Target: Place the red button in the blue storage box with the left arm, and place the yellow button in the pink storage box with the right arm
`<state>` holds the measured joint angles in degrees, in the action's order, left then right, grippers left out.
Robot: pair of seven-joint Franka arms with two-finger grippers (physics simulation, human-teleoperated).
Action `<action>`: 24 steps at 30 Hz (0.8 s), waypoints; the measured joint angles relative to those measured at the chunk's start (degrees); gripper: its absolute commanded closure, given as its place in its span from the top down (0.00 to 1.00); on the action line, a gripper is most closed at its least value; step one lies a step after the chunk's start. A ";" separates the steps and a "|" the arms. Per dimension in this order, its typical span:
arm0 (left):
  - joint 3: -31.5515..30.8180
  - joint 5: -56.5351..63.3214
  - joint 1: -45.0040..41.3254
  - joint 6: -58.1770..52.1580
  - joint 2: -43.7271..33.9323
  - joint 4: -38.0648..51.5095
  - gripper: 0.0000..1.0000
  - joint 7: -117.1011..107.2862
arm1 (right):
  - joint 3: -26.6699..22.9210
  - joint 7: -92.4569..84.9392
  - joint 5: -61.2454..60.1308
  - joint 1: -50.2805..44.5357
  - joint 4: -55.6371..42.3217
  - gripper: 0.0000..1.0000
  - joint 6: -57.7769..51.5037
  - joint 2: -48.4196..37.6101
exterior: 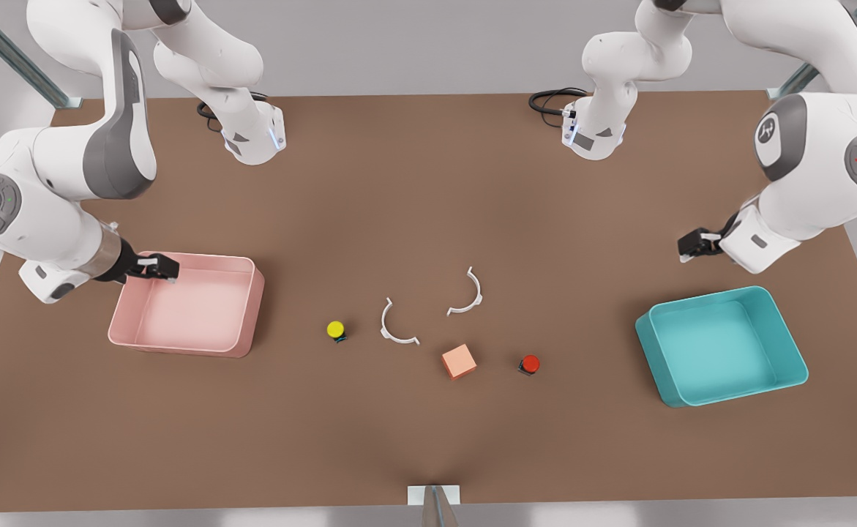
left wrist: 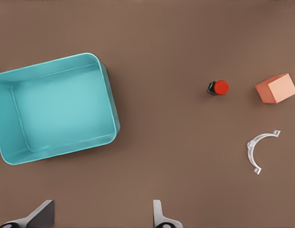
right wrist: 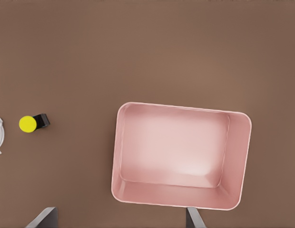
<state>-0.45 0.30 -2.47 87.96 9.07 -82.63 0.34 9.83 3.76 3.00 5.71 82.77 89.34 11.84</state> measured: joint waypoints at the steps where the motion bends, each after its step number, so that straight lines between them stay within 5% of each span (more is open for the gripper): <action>1: -0.04 -0.03 -0.11 0.57 0.27 0.00 1.00 0.01 | 0.00 0.13 0.01 0.01 0.01 1.00 0.31 0.00; 10: -0.43 -2.94 -11.97 17.06 12.64 -8.00 1.00 -12.17 | 2.83 1.26 0.15 -0.53 0.09 1.00 3.70 3.64; 17: -0.41 -3.01 -16.26 28.79 31.62 6.75 1.00 -20.65 | 6.91 2.41 1.07 -9.31 0.07 1.00 13.51 18.39; 24: -0.39 -3.11 -19.09 35.13 40.29 11.72 1.00 -27.12 | 6.95 4.49 1.99 -15.79 -2.28 1.00 19.62 27.27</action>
<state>-0.84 -2.81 -21.56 123.09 49.36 -70.91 -26.78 16.78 8.25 4.99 -10.09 80.48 108.96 39.11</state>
